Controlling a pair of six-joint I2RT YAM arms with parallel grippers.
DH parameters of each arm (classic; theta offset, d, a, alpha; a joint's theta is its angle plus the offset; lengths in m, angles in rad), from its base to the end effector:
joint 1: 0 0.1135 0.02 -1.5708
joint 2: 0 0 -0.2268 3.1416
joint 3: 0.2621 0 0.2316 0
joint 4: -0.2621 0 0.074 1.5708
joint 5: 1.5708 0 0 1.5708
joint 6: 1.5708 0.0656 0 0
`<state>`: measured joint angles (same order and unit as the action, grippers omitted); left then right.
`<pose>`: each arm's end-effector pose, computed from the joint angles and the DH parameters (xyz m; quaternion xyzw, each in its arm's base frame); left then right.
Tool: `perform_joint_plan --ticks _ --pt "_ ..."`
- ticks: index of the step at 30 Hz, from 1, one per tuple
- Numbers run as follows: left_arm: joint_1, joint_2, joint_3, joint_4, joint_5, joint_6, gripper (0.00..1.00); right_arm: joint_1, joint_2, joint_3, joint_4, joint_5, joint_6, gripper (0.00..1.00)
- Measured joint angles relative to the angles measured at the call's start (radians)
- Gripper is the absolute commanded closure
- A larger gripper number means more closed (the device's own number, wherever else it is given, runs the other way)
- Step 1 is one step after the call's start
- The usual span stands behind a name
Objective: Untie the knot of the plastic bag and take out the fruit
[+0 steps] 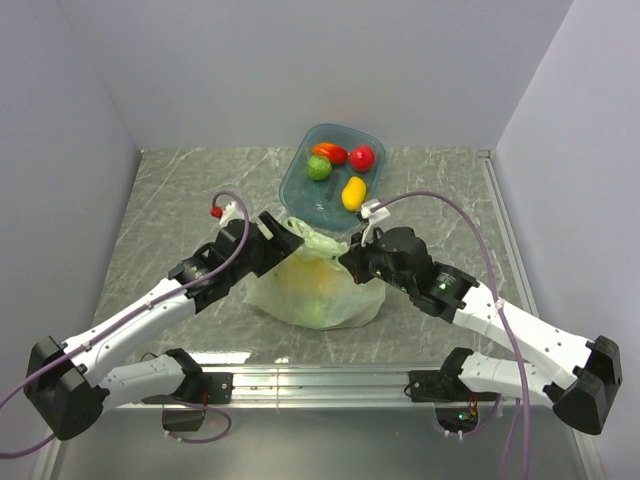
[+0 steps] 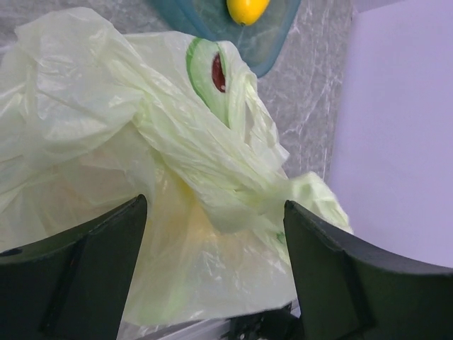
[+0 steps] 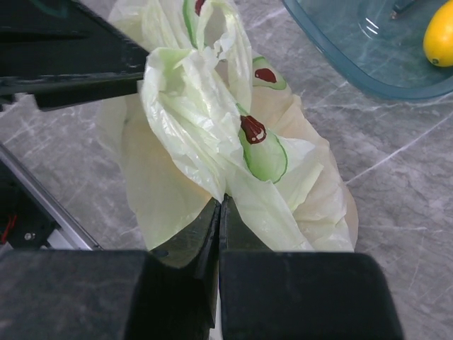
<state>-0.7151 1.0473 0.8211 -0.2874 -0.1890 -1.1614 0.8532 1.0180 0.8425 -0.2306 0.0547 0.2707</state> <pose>0.2034 -0.1603 0.2502 -0.2366 0.8278 -0.3568 0.3625 0.1735 0.1934 0.2714 -0.2253 0.8040 0.2736 0.4774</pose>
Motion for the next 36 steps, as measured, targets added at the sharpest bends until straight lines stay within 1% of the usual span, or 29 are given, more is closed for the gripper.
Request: perform_joint_plan --ticks 2,5,8,11,12,14,15,16,19,21,23,26,29,31,32,33,34,35,36 --pt "0.000 0.014 -0.003 0.006 -0.013 -0.013 0.19 0.008 -0.014 -0.002 0.004 0.002 0.003 1.00" --pt "0.000 0.032 -0.025 0.018 -0.042 -0.033 0.25 0.014 -0.056 -0.027 0.015 0.012 0.016 1.00" --pt "0.002 0.037 -0.069 0.033 -0.066 -0.050 0.34 0.015 -0.111 -0.059 0.021 0.045 0.035 1.00" --pt "0.013 0.037 -0.116 0.055 -0.071 -0.067 0.54 0.015 -0.164 -0.089 0.025 0.093 0.064 1.00" --pt "0.018 0.038 -0.130 0.063 -0.071 -0.070 0.73 0.015 -0.183 -0.103 0.026 0.110 0.076 1.00" --pt "0.035 0.040 -0.167 0.090 -0.067 -0.072 0.95 0.015 -0.222 -0.137 0.022 0.148 0.105 1.00" --pt "0.047 0.042 -0.189 0.109 -0.056 -0.069 0.99 0.015 -0.238 -0.152 0.015 0.171 0.126 1.00" --pt "0.062 0.042 -0.210 0.126 -0.039 -0.059 1.00 0.013 -0.251 -0.164 0.010 0.193 0.144 1.00" --pt "0.123 0.029 -0.256 0.141 0.039 -0.015 0.99 -0.034 -0.298 -0.211 -0.029 0.245 0.229 1.00" --pt "0.182 -0.008 -0.271 0.125 0.107 0.031 0.99 -0.100 -0.327 -0.243 -0.056 0.253 0.284 1.00" --pt "0.248 -0.077 -0.271 0.101 0.196 0.092 0.99 -0.171 -0.363 -0.277 -0.086 0.246 0.342 1.00" --pt "0.366 -0.203 -0.257 -0.024 0.209 0.202 1.00 -0.255 -0.414 -0.294 -0.152 0.275 0.384 1.00" --pt "0.436 -0.263 -0.224 -0.156 0.201 0.272 0.99 -0.275 -0.422 -0.294 -0.162 0.269 0.383 1.00" --pt "0.453 -0.281 -0.195 -0.235 0.199 0.310 0.98 -0.275 -0.417 -0.294 -0.162 0.239 0.360 0.86" --pt "0.455 -0.284 -0.181 -0.264 0.200 0.323 0.82 -0.275 -0.412 -0.291 -0.164 0.222 0.345 0.78" --pt "0.457 -0.285 -0.161 -0.298 0.206 0.346 0.65 -0.274 -0.409 -0.283 -0.174 0.206 0.326 0.60" --pt "0.458 -0.284 -0.135 -0.330 0.216 0.371 0.51 -0.273 -0.403 -0.268 -0.185 0.189 0.307 0.52" --pt "0.458 -0.283 -0.111 -0.353 0.225 0.388 0.40 -0.267 -0.391 -0.244 -0.202 0.177 0.280 0.46" --pt "0.458 -0.280 -0.072 -0.379 0.246 0.405 0.23 -0.260 -0.377 -0.209 -0.229 0.164 0.251 0.38"
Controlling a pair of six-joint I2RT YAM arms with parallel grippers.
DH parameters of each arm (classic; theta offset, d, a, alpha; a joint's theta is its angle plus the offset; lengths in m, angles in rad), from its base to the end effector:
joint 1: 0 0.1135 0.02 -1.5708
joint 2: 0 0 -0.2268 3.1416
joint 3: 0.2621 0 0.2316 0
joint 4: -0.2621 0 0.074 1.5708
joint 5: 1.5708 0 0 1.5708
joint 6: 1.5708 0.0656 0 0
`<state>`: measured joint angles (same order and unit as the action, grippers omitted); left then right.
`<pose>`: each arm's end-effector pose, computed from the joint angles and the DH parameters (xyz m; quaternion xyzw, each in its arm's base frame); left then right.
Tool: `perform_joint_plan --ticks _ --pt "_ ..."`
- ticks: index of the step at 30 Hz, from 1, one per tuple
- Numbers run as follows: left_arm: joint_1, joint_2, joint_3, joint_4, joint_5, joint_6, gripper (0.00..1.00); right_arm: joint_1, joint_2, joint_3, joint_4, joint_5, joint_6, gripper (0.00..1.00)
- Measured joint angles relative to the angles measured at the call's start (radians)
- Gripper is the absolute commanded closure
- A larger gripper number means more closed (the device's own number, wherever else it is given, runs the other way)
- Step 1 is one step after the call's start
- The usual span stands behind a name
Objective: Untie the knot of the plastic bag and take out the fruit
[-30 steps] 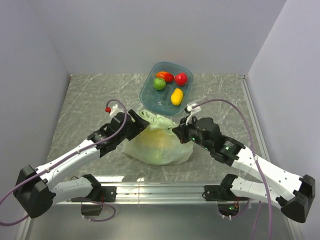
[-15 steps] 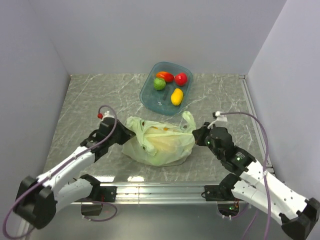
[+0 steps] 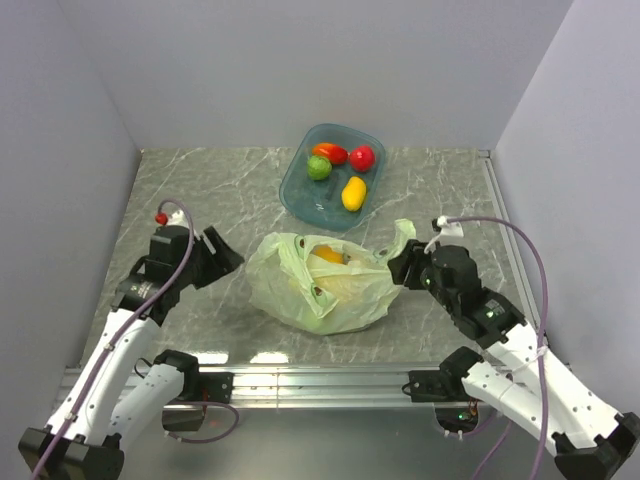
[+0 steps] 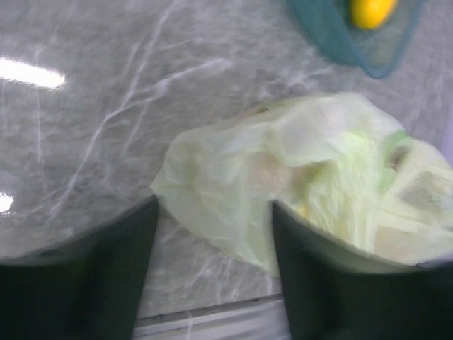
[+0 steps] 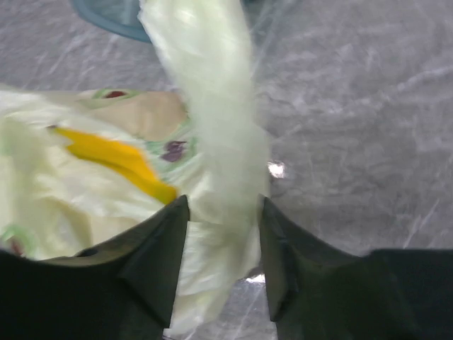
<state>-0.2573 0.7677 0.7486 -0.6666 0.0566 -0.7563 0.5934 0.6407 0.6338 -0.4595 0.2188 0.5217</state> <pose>0.1824 -0.0518 0.2384 -0.2113 0.8783 -0.2301 0.3619 0.1618 0.0920 0.2455 0.0269 0.8478 0.1970 0.4916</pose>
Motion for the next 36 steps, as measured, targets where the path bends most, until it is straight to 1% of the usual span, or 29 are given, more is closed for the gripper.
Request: perform_joint_plan --ticks 3,7,8,9,12,13,15,18,22,25,28,33,36 --pt "0.000 0.002 0.097 -0.021 0.063 0.037 0.14 0.033 0.035 0.132 -0.054 -0.023 -0.076 0.31" --pt "-0.039 0.008 0.201 0.004 0.145 0.043 0.13 0.088 0.089 0.299 -0.080 -0.031 -0.158 0.30" --pt "-0.075 0.016 0.217 0.016 0.153 0.040 0.13 0.096 0.098 0.323 -0.085 -0.034 -0.175 0.28" --pt "-0.131 0.028 0.233 0.033 0.149 0.039 0.13 0.105 0.111 0.351 -0.090 -0.044 -0.193 0.22" --pt "-0.325 0.097 0.273 0.085 0.130 0.063 0.11 0.112 0.183 0.425 -0.114 -0.093 -0.268 0.15" --pt "-0.400 0.135 0.290 0.112 0.114 0.091 0.11 0.111 0.221 0.451 -0.125 -0.112 -0.296 0.15" --pt "-0.507 0.217 0.317 0.158 0.094 0.165 0.10 0.102 0.298 0.497 -0.145 -0.164 -0.356 0.13" --pt "-0.588 0.323 0.331 0.207 0.081 0.292 0.09 0.070 0.415 0.535 -0.157 -0.253 -0.424 0.12" --pt "-0.623 0.424 0.333 0.256 0.085 0.472 0.10 -0.006 0.528 0.544 -0.171 -0.373 -0.487 0.13" --pt "-0.626 0.471 0.332 0.299 0.106 0.598 0.10 -0.043 0.562 0.544 -0.170 -0.438 -0.502 0.14" --pt "-0.628 0.506 0.332 0.345 0.134 0.695 0.10 -0.051 0.578 0.544 -0.169 -0.495 -0.515 0.14" --pt "-0.633 0.547 0.309 0.415 0.199 0.804 0.11 -0.054 0.620 0.535 -0.123 -0.586 -0.512 0.14" --pt "-0.634 0.559 0.284 0.437 0.238 0.849 0.12 -0.054 0.643 0.511 -0.079 -0.608 -0.494 0.15"
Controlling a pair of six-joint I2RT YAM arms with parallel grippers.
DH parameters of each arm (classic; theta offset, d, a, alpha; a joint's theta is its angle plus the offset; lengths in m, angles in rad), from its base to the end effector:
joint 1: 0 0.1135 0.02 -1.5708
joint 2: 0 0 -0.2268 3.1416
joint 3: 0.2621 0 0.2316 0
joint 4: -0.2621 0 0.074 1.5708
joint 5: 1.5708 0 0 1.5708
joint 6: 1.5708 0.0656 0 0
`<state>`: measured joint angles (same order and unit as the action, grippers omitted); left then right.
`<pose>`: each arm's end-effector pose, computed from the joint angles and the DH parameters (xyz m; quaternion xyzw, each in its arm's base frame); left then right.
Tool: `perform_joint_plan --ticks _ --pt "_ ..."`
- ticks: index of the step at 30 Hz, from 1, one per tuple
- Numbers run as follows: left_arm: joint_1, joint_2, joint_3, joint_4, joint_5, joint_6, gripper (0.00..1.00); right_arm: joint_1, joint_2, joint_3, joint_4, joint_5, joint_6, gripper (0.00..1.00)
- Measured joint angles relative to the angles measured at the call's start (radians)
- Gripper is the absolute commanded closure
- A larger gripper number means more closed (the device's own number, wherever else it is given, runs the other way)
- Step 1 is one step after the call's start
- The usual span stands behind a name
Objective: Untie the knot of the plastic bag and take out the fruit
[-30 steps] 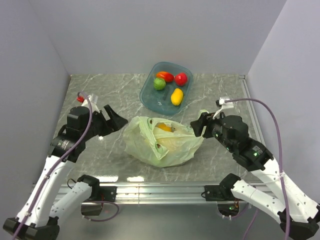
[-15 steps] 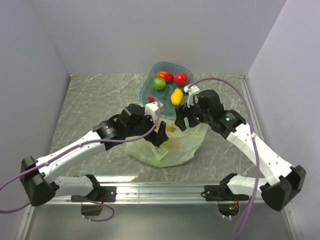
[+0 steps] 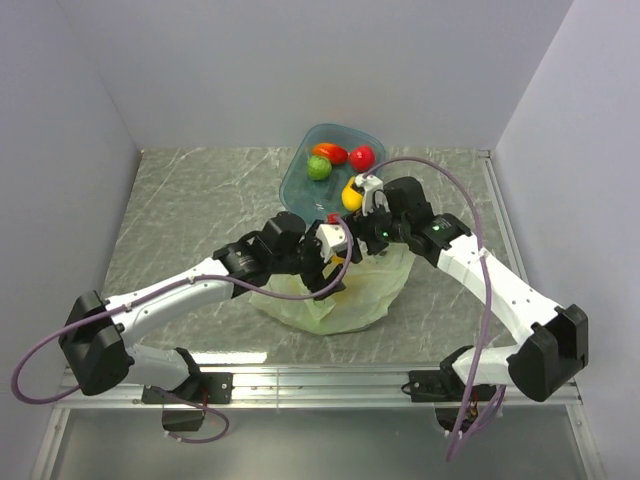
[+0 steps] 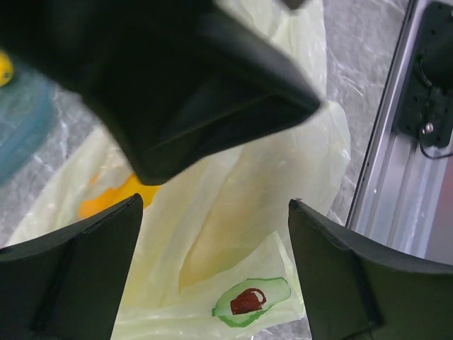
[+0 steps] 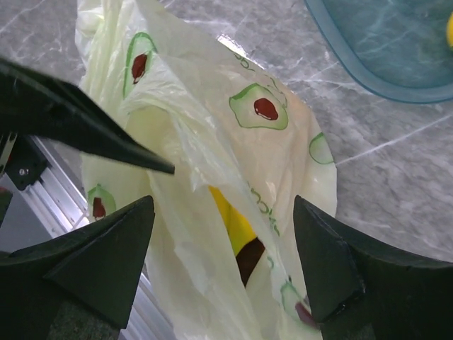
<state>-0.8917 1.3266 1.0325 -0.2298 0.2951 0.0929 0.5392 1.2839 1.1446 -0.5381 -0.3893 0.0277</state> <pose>0.1830 -0.2572 0.2577 0.4697 0.7202 -0.3096 0.4060 0.2366 0.1706 0.2750 -0.3047 0.8349 0.2860 0.3581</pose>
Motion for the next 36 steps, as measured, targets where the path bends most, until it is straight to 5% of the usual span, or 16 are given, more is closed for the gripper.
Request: perform_joint_plan --ticks 7,10,11,13,14,17,19,30,33,34,35,36 --pt "-0.001 0.033 -0.055 0.056 0.057 0.034 0.14 -0.001 0.048 -0.070 0.085 0.015 0.032 0.30" --pt "-0.003 0.075 -0.065 0.080 0.066 0.032 0.19 0.000 0.055 -0.087 0.114 0.021 0.041 0.54" --pt "-0.003 0.084 -0.071 0.088 0.067 0.028 0.26 -0.001 0.055 -0.093 0.126 0.023 0.046 0.68" --pt "-0.008 0.099 -0.094 0.107 0.070 0.013 0.45 -0.001 0.056 -0.106 0.145 0.027 0.054 0.80" --pt "-0.010 0.100 -0.108 0.115 0.074 0.006 0.63 -0.001 0.056 -0.110 0.150 0.030 0.059 0.89" --pt "-0.025 0.099 -0.144 0.125 0.083 -0.022 0.93 -0.001 0.055 -0.119 0.163 0.043 0.071 1.00" --pt "-0.046 0.092 -0.173 0.144 0.083 -0.052 0.99 -0.001 0.055 -0.119 0.175 0.068 0.080 1.00" --pt "-0.383 -0.193 -0.503 0.207 0.036 -0.417 1.00 -0.111 0.178 0.020 0.228 0.261 0.187 1.00" --pt "-0.440 -0.270 -0.577 0.206 -0.037 -0.519 0.82 -0.122 0.234 0.054 0.231 0.258 0.215 1.00" --pt "-0.443 -0.299 -0.589 0.198 -0.065 -0.554 0.77 -0.116 0.247 0.054 0.231 0.258 0.220 0.90" --pt "-0.448 -0.333 -0.595 0.185 -0.092 -0.586 0.52 -0.103 0.256 0.054 0.231 0.258 0.228 0.80" --pt "-0.455 -0.359 -0.594 0.172 -0.114 -0.602 0.37 -0.092 0.258 0.054 0.230 0.264 0.233 0.69"
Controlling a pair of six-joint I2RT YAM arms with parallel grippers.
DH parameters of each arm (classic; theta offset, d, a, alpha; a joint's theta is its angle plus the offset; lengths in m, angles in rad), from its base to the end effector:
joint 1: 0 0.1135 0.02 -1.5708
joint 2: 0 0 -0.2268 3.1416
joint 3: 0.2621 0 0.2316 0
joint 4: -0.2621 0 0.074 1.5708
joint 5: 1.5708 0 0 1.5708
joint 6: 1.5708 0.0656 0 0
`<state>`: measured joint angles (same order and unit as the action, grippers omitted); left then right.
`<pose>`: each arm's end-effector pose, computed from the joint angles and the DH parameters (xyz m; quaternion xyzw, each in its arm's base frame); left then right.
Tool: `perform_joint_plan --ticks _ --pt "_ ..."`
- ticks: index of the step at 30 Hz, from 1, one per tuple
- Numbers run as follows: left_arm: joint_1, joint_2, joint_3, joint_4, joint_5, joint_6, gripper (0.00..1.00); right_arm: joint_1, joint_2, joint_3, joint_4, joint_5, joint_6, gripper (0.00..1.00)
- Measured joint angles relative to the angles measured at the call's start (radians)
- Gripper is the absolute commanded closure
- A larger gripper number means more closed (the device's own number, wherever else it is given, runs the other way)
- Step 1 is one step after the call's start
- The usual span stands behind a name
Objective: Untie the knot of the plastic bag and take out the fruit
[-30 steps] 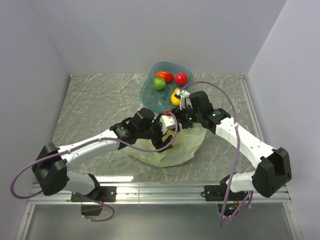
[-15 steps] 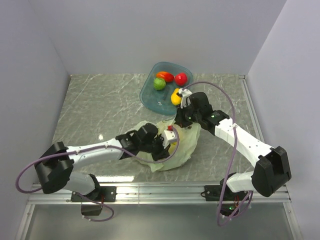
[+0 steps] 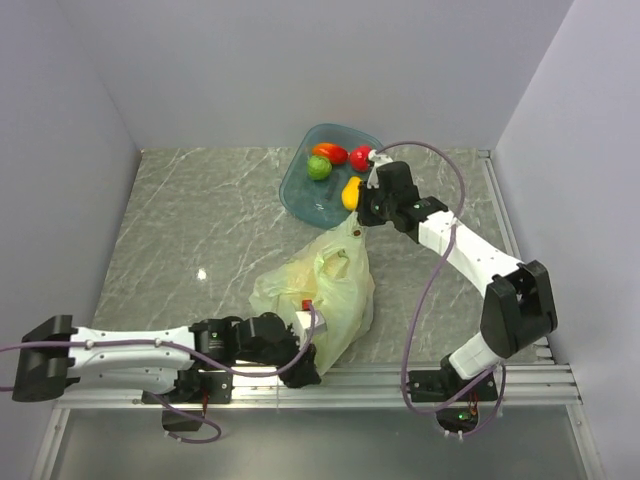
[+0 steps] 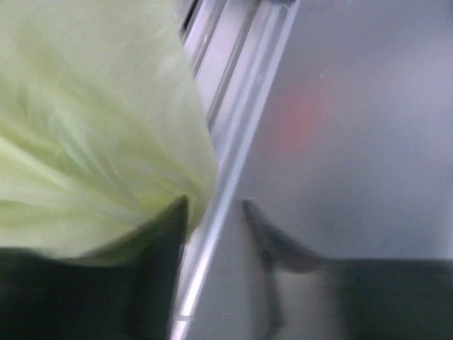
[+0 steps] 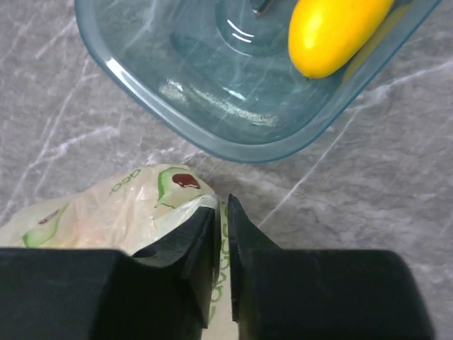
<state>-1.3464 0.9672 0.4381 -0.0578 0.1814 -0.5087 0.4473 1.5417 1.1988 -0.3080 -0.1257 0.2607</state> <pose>0.0396 -0.2269 0.1624 0.3961 0.7845 -0.4243 0.2183 0.3164 0.1609 0.2372 -0.1111 0.8878 0.2064 0.3960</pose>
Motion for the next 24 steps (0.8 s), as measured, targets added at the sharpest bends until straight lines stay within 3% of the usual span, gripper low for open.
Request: perform_joint_plan --ticks 1,2,4,7,11,16,20,24 --pt "-0.005 -0.024 0.004 -0.012 -0.021 -0.019 0.24 0.008 -0.002 0.000 -0.002 0.003 -0.002 0.48" --pt "-0.008 -0.045 0.014 -0.030 -0.049 -0.030 0.08 0.019 -0.013 0.000 -0.009 0.010 0.007 0.39" --pt "-0.011 -0.065 0.072 -0.084 -0.107 -0.055 0.01 0.045 -0.055 0.000 -0.034 0.024 0.009 0.24" --pt "-0.011 -0.065 0.188 -0.141 -0.204 -0.080 0.01 0.091 -0.172 0.000 -0.091 0.055 0.012 0.15" --pt "-0.012 -0.068 0.353 -0.221 -0.394 -0.134 0.01 0.169 -0.356 0.000 -0.147 0.106 0.039 0.13" --pt "0.019 -0.071 0.416 -0.339 -0.618 -0.241 0.05 0.304 -0.515 -0.070 -0.169 0.170 0.140 0.12" --pt "0.104 -0.051 0.400 -0.393 -0.681 -0.300 0.08 0.375 -0.554 -0.200 -0.177 0.196 0.246 0.14" --pt "0.148 0.000 0.381 -0.393 -0.698 -0.325 0.08 0.415 -0.532 -0.335 -0.179 0.222 0.340 0.26"
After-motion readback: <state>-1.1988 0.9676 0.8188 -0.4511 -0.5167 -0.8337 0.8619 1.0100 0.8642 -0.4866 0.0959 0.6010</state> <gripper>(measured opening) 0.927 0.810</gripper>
